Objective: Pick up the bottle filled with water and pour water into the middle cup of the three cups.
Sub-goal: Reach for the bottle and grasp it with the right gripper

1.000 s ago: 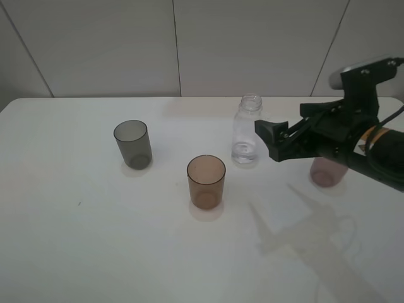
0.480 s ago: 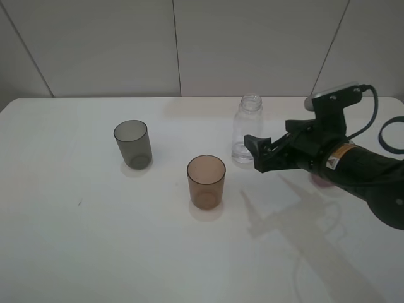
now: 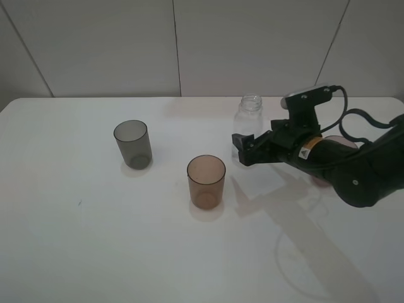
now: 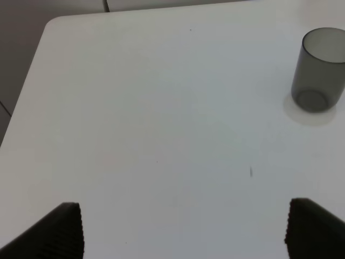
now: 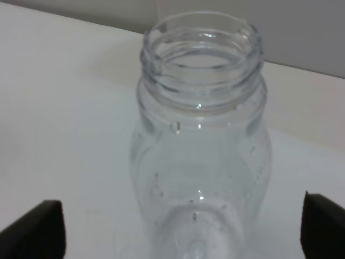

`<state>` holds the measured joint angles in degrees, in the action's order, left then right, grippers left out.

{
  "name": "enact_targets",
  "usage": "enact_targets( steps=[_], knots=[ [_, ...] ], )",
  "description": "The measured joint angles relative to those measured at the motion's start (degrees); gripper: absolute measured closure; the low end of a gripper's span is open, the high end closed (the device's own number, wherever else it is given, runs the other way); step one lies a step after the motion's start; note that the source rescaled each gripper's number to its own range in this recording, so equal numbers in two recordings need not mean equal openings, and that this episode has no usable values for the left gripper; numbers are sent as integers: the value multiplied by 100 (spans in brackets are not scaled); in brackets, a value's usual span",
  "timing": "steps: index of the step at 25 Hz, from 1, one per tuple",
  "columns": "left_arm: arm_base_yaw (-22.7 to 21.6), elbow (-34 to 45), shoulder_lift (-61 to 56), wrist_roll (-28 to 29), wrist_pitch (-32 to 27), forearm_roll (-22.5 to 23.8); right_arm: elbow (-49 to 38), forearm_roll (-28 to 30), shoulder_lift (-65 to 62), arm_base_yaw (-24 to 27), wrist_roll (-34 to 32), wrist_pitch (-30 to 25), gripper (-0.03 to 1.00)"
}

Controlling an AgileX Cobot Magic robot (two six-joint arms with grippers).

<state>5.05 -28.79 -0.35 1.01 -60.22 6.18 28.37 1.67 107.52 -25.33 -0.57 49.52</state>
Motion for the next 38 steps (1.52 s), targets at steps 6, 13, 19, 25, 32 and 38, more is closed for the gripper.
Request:
enact_targets(
  steps=[6, 13, 19, 25, 32, 38],
  knots=[
    [0, 0, 0, 0, 0, 0, 474, -19, 477, 0, 5, 5, 1],
    [0, 0, 0, 0, 0, 0, 721, -299, 805, 0, 7, 136, 1],
    [0, 0, 0, 0, 0, 0, 741, -516, 1032, 0, 7, 623, 1],
    [0, 0, 0, 0, 0, 0, 747, -628, 1374, 0, 7, 1270, 1],
    [0, 0, 0, 0, 0, 0, 1004, -632, 1390, 0, 7, 1272, 1],
    [0, 0, 0, 0, 0, 0, 1077, -645, 1574, 0, -3, 1242, 1]
  ],
)
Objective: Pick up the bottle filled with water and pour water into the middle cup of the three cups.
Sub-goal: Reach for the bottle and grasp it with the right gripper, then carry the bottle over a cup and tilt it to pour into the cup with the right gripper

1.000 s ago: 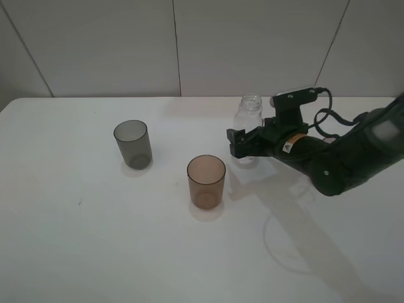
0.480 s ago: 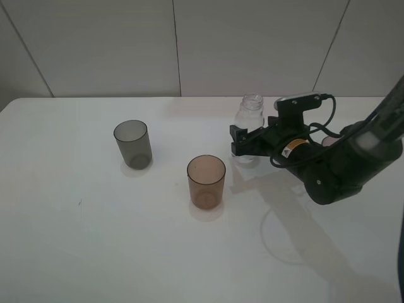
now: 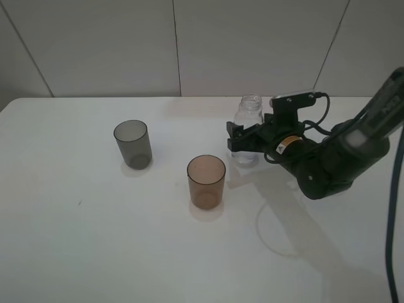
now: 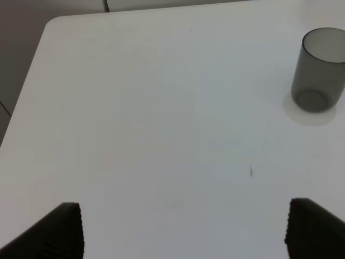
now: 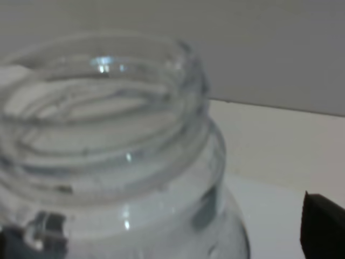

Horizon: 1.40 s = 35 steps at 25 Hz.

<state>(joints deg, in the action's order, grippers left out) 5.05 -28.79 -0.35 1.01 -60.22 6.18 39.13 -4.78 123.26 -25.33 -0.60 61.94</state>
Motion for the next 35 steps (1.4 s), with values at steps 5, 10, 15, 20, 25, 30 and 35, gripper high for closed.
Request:
enact_targets(
  steps=[5, 10, 15, 20, 25, 30, 35],
  knots=[
    [0, 0, 0, 0, 0, 0, 5, 0, 226, 0, -11, 46, 1],
    [0, 0, 0, 0, 0, 0, 107, -17, 256, 0, -11, 104, 7],
    [0, 0, 0, 0, 0, 0, 223, -17, 324, 0, -11, 86, 14],
    [0, 0, 0, 0, 0, 0, 237, -28, 324, -5, -17, 81, 96],
    [0, 0, 0, 0, 0, 0, 237, -33, 324, -5, -17, 81, 97],
    [0, 0, 0, 0, 0, 0, 237, -26, 324, -5, -17, 81, 97],
    [0, 0, 0, 0, 0, 0, 237, -32, 283, -5, -17, 4, 97]
  ],
)
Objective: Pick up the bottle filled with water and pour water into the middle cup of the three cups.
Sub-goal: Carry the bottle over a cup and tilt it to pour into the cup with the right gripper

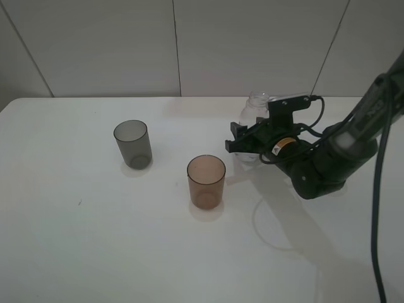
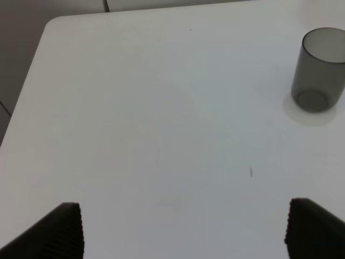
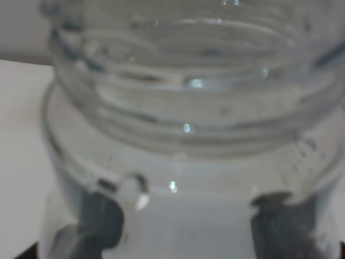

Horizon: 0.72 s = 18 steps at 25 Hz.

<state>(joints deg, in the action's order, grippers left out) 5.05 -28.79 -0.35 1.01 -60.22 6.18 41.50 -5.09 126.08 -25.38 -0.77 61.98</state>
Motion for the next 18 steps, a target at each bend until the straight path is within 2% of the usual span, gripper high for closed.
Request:
enact_targets(
  steps=[3, 4, 9, 14, 18],
  knots=[
    [0, 0, 0, 0, 0, 0, -5, -13, -171, 0, 28, -261, 97],
    [0, 0, 0, 0, 0, 0, -5, -40, -428, 0, 166, -628, 97],
    [0, 0, 0, 0, 0, 0, -17, 63, -1491, 0, 801, -1781, 97],
    [0, 0, 0, 0, 0, 0, -28, 869, -2478, 0, 1222, -3131, 97],
    [0, 0, 0, 0, 0, 0, -30, 1690, -3183, 0, 1087, -4206, 97]
  ],
)
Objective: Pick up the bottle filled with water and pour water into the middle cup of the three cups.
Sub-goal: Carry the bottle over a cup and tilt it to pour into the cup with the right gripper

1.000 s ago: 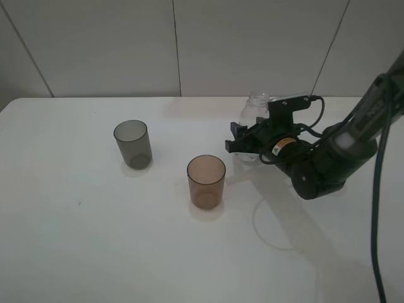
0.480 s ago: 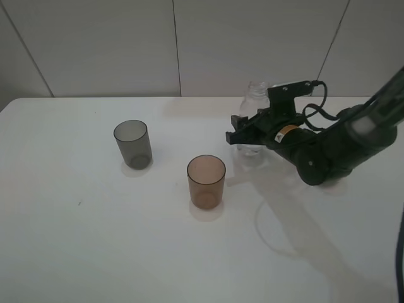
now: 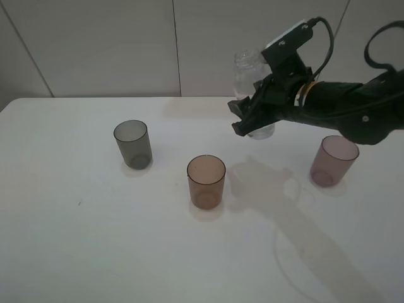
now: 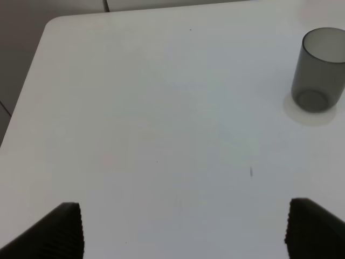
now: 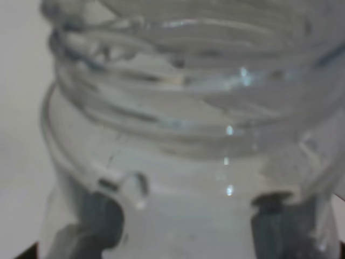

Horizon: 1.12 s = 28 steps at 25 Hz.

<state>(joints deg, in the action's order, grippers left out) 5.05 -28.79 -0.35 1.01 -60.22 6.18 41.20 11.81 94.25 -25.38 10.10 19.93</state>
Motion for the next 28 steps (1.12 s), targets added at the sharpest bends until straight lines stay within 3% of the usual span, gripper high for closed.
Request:
enact_targets(
  steps=[3, 11, 14, 19, 25, 28],
  knots=[
    [0, 0, 0, 0, 0, 0, 0, 964, -451, 0, -734, -672, 97],
    [0, 0, 0, 0, 0, 0, 0, 4091, -1156, -117, -4302, -2117, 97],
    [0, 0, 0, 0, 0, 0, 0, 5162, -1193, -411, -5191, -2460, 97],
    [0, 0, 0, 0, 0, 0, 0, 6228, -1193, -1021, -5559, -3145, 97],
    [0, 0, 0, 0, 0, 0, 0, 6786, -1071, -1559, -5574, -3986, 97],
    [0, 0, 0, 0, 0, 0, 0, 6959, -934, -1687, -5574, -4141, 97]
  ],
)
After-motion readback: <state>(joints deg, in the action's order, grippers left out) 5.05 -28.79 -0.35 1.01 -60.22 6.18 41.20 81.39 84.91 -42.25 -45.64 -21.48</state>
